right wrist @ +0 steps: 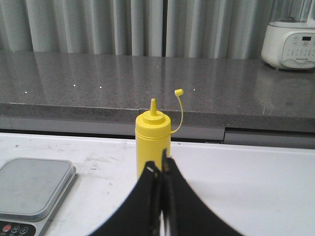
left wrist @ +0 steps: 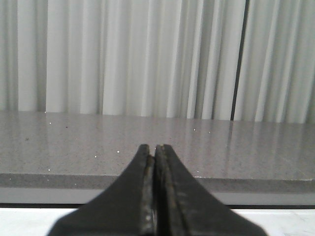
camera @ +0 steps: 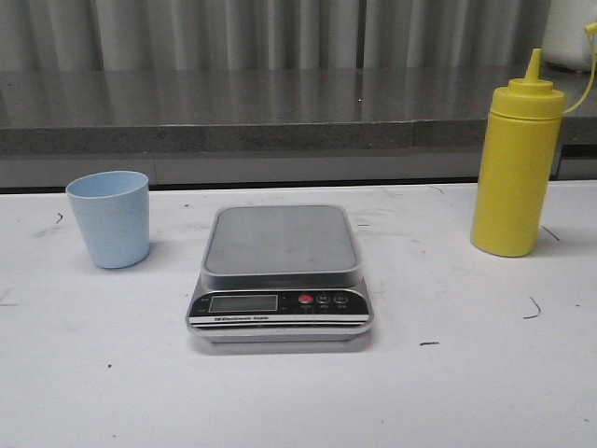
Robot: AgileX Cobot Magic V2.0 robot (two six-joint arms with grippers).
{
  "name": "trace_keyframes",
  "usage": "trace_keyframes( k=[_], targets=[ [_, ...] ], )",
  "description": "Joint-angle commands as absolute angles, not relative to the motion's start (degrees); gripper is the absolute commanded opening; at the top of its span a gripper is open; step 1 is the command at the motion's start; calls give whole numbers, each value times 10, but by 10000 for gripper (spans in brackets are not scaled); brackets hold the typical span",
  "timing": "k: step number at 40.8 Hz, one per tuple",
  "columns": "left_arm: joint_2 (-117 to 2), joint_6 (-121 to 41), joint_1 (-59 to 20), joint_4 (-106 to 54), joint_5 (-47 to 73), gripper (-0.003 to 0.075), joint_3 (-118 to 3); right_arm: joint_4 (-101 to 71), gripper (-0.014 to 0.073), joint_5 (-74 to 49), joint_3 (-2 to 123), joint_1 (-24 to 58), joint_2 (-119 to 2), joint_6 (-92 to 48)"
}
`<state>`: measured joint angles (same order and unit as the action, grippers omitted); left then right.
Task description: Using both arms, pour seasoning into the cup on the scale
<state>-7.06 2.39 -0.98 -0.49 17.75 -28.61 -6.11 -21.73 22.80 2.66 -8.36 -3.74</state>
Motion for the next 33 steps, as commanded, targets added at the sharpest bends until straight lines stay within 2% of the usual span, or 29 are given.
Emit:
trace_keyframes(
  k=[1, 16, 33],
  targets=[
    [-126, 25, -10, -10, 202, -20, -350, -59, -69, -212, 284, 25, -136, -42],
    [-239, 25, -10, -10, 260, -20, -373, -54, -69, -240, 310, 25, -276, -42],
    [-304, 25, -10, -11, 275, -20, -357, -54, -67, -251, 310, 25, -353, -42]
  ],
)
